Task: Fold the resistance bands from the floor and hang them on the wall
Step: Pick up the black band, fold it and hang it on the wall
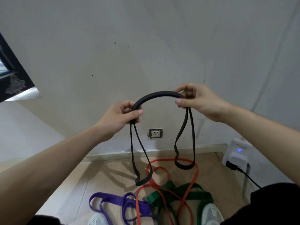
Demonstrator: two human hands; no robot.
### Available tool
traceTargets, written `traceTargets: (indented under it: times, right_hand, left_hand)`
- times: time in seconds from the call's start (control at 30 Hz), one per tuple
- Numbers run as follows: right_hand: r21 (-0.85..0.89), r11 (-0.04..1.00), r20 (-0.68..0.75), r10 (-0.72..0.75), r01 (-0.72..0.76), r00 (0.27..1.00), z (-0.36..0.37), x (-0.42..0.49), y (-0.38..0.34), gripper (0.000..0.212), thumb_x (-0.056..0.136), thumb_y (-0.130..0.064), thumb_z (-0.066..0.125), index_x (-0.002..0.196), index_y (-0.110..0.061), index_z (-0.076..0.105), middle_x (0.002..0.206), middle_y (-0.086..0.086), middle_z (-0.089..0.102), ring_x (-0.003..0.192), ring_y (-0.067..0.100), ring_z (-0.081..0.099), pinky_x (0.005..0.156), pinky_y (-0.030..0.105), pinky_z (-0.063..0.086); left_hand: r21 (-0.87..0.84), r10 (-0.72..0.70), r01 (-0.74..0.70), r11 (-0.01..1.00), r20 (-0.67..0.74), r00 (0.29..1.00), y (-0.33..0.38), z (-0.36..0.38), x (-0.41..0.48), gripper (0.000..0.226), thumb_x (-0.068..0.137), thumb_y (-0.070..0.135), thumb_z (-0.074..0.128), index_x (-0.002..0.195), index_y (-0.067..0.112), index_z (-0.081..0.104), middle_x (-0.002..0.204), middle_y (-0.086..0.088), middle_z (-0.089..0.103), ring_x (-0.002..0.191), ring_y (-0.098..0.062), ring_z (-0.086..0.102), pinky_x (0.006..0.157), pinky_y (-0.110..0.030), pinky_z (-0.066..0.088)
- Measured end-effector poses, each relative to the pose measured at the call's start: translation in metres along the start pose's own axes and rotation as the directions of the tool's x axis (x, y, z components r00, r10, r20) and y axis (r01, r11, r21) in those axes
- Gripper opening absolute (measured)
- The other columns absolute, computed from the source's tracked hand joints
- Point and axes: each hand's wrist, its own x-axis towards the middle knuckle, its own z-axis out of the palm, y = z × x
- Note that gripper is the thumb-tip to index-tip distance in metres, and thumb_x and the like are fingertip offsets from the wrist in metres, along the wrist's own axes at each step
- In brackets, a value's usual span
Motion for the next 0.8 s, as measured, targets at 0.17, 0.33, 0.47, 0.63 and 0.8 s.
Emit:
traceTargets:
  times: [0.17, 0.33, 0.47, 0.63, 0.8]
  right_hand:
    - [-0.124, 0.99, 0.211, 0.092, -0.066, 0.973, 0.024, -0.005, 0.008, 0.029, 0.084, -0.006, 0.077, 0.111, -0.009, 0.068, 0.097, 0.015, 0.07, 0.09, 0.019, 0.066, 0.093, 0.038, 0.054]
    - [0.028, 1.0, 0.224, -0.009, 0.003, 0.975, 0.06, -0.002, -0.003, 0.034, 0.088, -0.006, 0.074, 0.12, -0.005, 0.064, 0.117, 0.017, 0.07, 0.11, 0.024, 0.068, 0.098, 0.029, 0.054]
    - [0.006, 0.999, 0.163, -0.041, 0.041, 0.986, 0.07, 0.003, -0.003, 0.027, 0.091, -0.005, 0.07, 0.117, -0.001, 0.065, 0.113, 0.022, 0.07, 0.108, 0.026, 0.069, 0.1, 0.034, 0.054]
    - [-0.094, 0.995, 0.18, -0.015, 0.032, 0.984, 0.074, 0.008, -0.003, 0.017, 0.094, -0.01, 0.066, 0.111, -0.008, 0.065, 0.096, 0.011, 0.071, 0.088, 0.018, 0.067, 0.079, 0.03, 0.055]
    - [-0.123, 0.987, 0.158, -0.089, 0.109, 0.983, 0.075, 0.007, -0.009, 0.035, 0.094, -0.012, 0.068, 0.128, -0.016, 0.06, 0.098, 0.025, 0.067, 0.088, 0.029, 0.069, 0.075, 0.039, 0.063]
  left_hand:
    - [-0.079, 0.076, -0.077, 0.994, -0.017, 0.997, 0.014, 0.005, 0.003, 0.015, 0.092, 0.009, 0.07, 0.106, 0.003, 0.07, 0.079, 0.0, 0.066, 0.074, -0.012, 0.066, 0.08, -0.023, 0.058]
    - [-0.035, 0.147, -0.146, 0.989, 0.034, 0.989, 0.019, 0.018, 0.002, 0.016, 0.089, 0.011, 0.074, 0.104, 0.005, 0.072, 0.091, -0.007, 0.072, 0.082, -0.015, 0.066, 0.081, -0.025, 0.057]
    - [-0.056, 0.155, -0.156, 0.986, -0.026, 0.988, 0.02, 0.011, 0.003, 0.014, 0.091, 0.01, 0.072, 0.104, 0.005, 0.072, 0.09, -0.006, 0.071, 0.078, -0.01, 0.065, 0.076, -0.021, 0.055]
    - [0.04, 0.145, -0.144, 0.989, -0.017, 0.989, 0.008, -0.002, 0.002, 0.02, 0.09, 0.015, 0.074, 0.107, 0.005, 0.073, 0.095, -0.014, 0.072, 0.087, -0.018, 0.067, 0.087, -0.032, 0.06]
    - [0.105, 0.097, -0.098, 0.99, 0.017, 0.995, -0.002, -0.008, -0.004, 0.015, 0.09, 0.017, 0.075, 0.104, 0.015, 0.073, 0.087, 0.003, 0.076, 0.087, -0.014, 0.073, 0.081, -0.023, 0.056]
